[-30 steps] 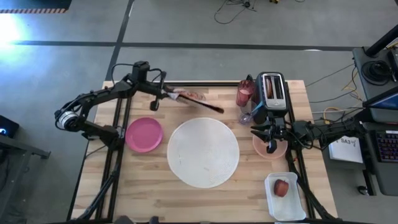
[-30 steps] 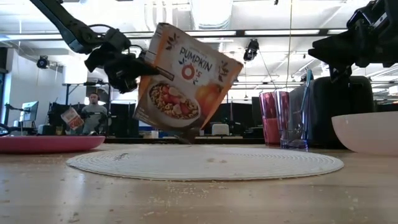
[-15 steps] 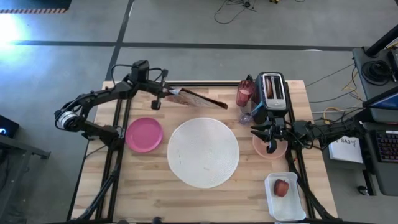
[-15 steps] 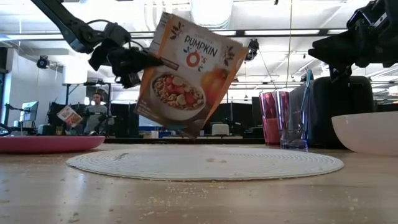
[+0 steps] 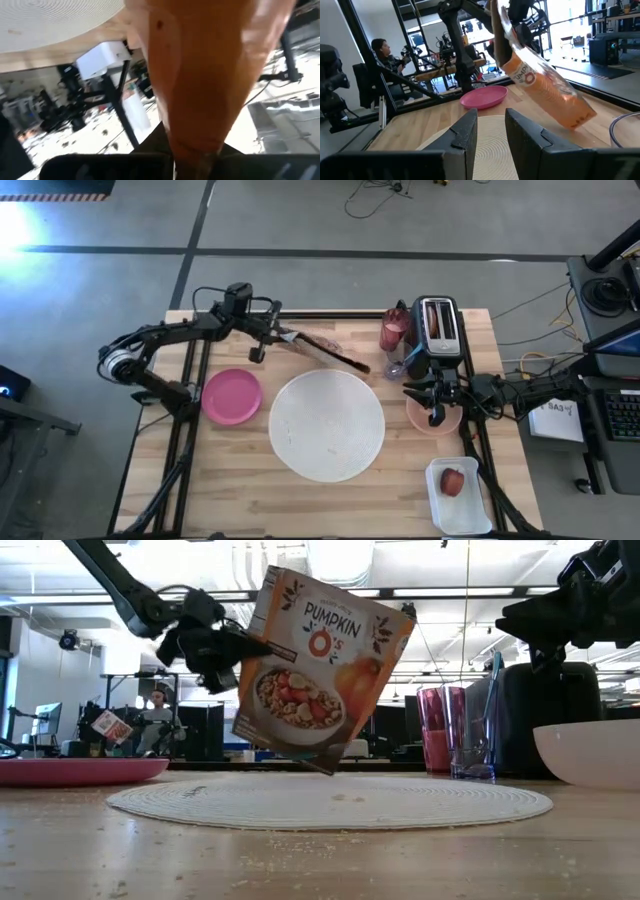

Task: Arrange a breakfast setting
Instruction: Move the cereal box to the top center of the table

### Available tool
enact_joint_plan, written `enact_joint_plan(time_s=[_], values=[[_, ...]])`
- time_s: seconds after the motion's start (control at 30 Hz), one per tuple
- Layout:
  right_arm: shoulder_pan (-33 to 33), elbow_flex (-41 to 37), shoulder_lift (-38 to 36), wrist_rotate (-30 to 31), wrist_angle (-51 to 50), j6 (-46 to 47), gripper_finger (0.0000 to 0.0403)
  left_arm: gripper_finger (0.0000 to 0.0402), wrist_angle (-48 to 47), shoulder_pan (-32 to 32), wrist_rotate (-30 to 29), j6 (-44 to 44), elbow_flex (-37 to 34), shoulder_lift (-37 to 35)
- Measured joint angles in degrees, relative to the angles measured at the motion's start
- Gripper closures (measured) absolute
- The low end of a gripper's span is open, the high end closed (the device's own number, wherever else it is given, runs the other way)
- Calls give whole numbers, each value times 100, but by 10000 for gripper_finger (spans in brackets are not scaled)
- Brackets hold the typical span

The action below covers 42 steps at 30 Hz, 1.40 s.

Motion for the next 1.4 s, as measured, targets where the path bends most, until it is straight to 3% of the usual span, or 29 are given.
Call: enact_joint_plan(time_s=[0.2,0.37,0.63,0.83,1.07,1.4], values=[[-1,0,2,1,-1,0,312,401,2394,-110,653,-650,0,748],[-1,1,0,0,0,0,312,402,4382,-180,644,-1714,0,1330],[-1,0,1,0,0,0,312,401,5531,-183,401,-2622,0,2205],[0,0,2,0,0,0,312,402,6843,-183,-229,-3165,-15,2747],[0,0,0,0,-2,0,312,402,7029,-174,-770,-3305,-192,3176],[-2,0,2,0,-1,0,312,401,7048,-181,-1573,-3438,-758,3137]])
